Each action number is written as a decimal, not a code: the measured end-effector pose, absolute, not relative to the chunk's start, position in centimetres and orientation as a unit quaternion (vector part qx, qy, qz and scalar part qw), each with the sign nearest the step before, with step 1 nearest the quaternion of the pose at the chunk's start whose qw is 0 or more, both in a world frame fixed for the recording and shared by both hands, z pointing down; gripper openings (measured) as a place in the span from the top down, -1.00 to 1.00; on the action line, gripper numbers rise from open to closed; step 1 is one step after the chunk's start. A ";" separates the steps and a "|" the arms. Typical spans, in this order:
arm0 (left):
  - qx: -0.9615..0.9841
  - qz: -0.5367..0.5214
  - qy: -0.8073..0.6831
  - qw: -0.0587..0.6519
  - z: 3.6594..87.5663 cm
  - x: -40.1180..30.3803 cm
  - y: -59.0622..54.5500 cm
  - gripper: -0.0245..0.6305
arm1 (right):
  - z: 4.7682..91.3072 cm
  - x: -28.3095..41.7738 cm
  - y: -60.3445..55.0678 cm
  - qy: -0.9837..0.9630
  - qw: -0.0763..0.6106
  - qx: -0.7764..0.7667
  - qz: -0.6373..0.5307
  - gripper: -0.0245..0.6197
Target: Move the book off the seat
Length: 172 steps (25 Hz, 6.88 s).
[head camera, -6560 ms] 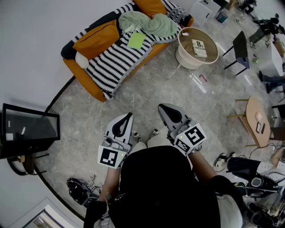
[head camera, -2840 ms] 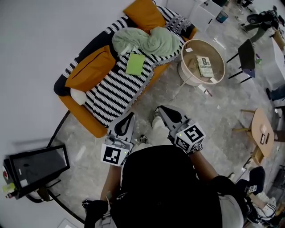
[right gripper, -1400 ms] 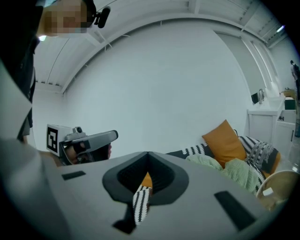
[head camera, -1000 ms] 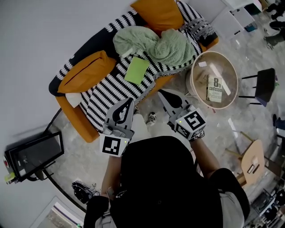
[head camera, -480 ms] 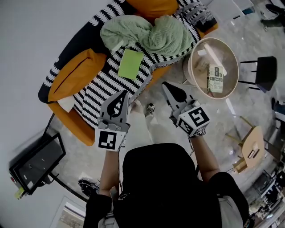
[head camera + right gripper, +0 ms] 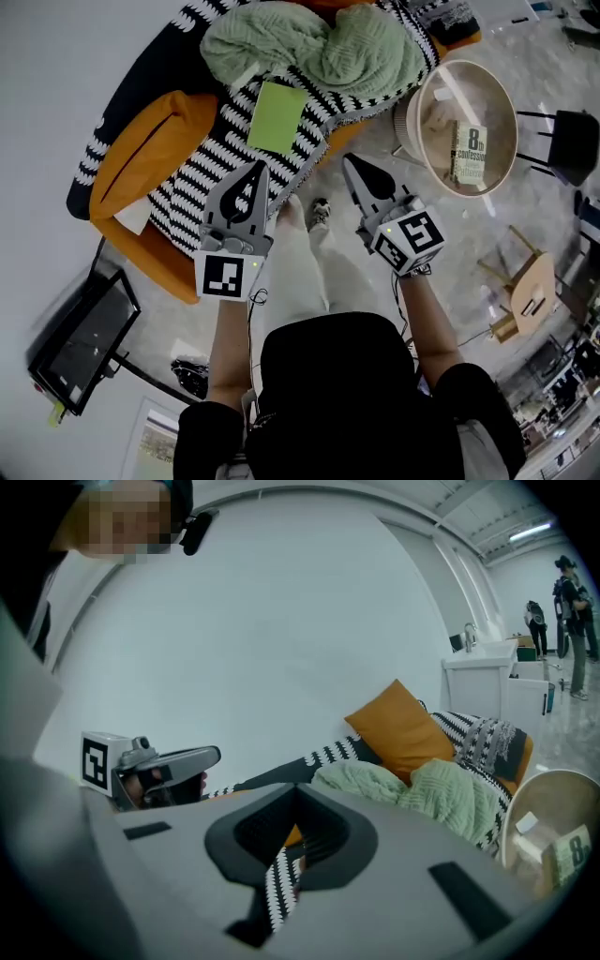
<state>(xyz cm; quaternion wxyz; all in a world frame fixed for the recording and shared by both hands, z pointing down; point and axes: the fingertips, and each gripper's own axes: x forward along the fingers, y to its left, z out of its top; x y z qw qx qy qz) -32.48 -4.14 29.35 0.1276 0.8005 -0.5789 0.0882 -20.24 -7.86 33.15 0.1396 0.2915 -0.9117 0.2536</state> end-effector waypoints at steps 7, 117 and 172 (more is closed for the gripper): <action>0.810 0.123 -0.555 0.144 35.7 -34.3 -6.4 0.90 | 39.3 -22.9 -9.8 -0.904 0.172 0.284 0.268 0.88; 0.733 0.291 -0.446 0.424 83.6 -44.8 -8.6 0.90 | 82.8 -37.1 -10.7 -0.706 0.187 0.257 0.633 0.38; 0.785 0.130 -0.542 0.269 49.7 -30.8 -1.4 0.90 | 52.3 -20.8 -2.5 -0.821 0.129 0.284 0.478 0.53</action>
